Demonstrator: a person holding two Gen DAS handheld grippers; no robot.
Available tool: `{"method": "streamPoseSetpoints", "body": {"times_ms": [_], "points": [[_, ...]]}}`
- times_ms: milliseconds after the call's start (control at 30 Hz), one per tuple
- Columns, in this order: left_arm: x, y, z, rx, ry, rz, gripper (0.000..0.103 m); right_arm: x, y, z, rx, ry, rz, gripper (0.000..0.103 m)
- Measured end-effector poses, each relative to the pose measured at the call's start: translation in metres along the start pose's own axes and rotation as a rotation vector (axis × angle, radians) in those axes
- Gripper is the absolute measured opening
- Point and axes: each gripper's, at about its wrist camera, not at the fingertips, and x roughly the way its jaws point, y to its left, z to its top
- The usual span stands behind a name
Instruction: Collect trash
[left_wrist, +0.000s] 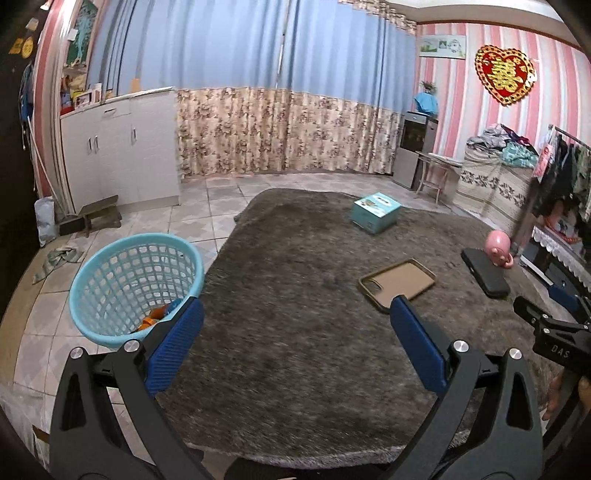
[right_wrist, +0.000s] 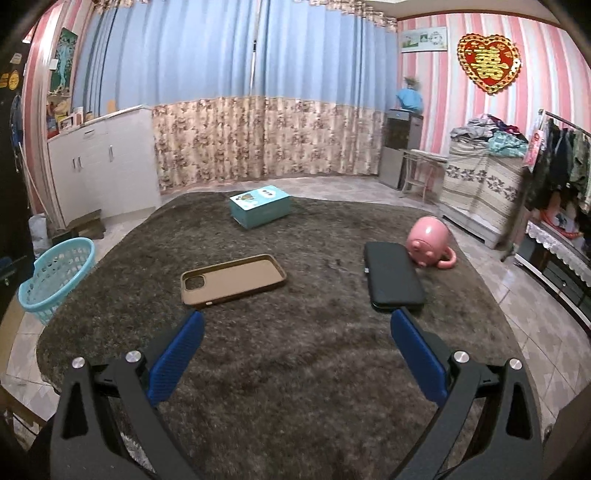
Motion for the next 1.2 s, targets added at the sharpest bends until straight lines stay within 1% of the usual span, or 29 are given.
{"method": "streamPoseSetpoints", "body": {"times_ms": [100, 233, 400, 500, 700, 767, 833, 1200], "points": [[-0.003, -0.005, -0.006, 0.014, -0.002, -0.002, 0.097, -0.006, 0.002, -0.004, 0.005, -0.001, -0.022, 0.099], [-0.006, -0.015, -0.012, 0.027, -0.002, -0.009, 0.097, -0.012, 0.007, -0.007, -0.006, -0.016, -0.025, 0.099], [-0.011, -0.026, -0.017, 0.06, -0.021, 0.005, 0.097, -0.023, 0.013, -0.013, -0.019, -0.041, -0.042, 0.098], [-0.014, -0.032, -0.02, 0.063, -0.029, -0.012, 0.097, -0.027, 0.014, -0.018, -0.021, -0.04, -0.056, 0.098], [-0.02, -0.045, -0.028, 0.086, -0.055, -0.042, 0.097, -0.039, 0.002, -0.025, 0.025, -0.062, -0.078, 0.098], [-0.022, -0.05, -0.031, 0.087, -0.06, -0.058, 0.097, -0.041, 0.0, -0.028, 0.023, -0.064, -0.082, 0.098], [-0.022, -0.052, -0.033, 0.087, -0.063, -0.069, 0.097, -0.045, -0.002, -0.031, 0.024, -0.074, -0.102, 0.099], [-0.026, -0.062, -0.04, 0.097, -0.066, -0.102, 0.097, -0.053, -0.004, -0.035, 0.042, -0.093, -0.107, 0.098]]}}
